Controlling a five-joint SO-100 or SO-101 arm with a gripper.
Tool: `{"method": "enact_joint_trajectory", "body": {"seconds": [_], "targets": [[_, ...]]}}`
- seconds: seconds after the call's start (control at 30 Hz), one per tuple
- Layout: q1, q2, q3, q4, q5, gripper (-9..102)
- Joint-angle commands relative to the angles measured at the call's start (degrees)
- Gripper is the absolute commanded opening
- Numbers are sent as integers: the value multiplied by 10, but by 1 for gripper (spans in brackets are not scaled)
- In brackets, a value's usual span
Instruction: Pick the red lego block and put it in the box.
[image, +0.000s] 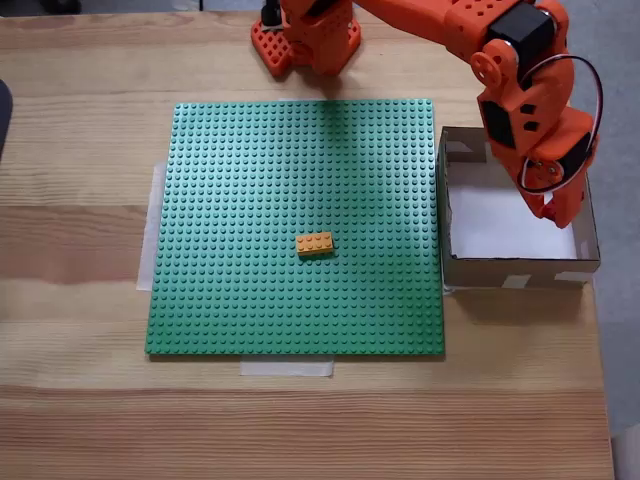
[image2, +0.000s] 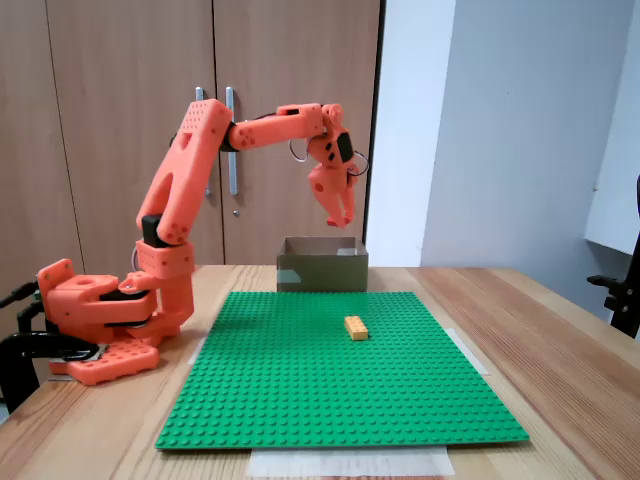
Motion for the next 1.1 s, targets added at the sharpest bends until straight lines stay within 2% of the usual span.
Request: {"method": "enact_joint_trajectory", "body": {"seconds": [0.0,0.37,0.47,0.6,0.73,1.07], "targets": [[-3,4,-26,-1,5,2],[18,4,-28,0,20,3],[25,9,-25,-5,23,19],[31,13,-23,-10,20,25],[35,25,-13,-21,22,28],[49,98,64,-50,17,27]]}}
